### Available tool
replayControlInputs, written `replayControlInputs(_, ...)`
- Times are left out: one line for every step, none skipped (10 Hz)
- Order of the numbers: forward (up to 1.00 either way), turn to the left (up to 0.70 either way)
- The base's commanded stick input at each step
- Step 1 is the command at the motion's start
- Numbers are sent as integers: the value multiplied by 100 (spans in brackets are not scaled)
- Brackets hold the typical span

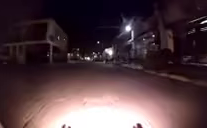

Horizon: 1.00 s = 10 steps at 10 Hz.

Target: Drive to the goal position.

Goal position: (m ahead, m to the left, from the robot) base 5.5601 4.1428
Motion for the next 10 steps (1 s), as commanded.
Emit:
replayControlInputs(60,0)
replayControlInputs(60,0)
replayControlInputs(60,0)
replayControlInputs(60,0)
replayControlInputs(60,0)
replayControlInputs(60,0)
replayControlInputs(60,0)
replayControlInputs(60,0)
replayControlInputs(60,-12)
replayControlInputs(60,-15)
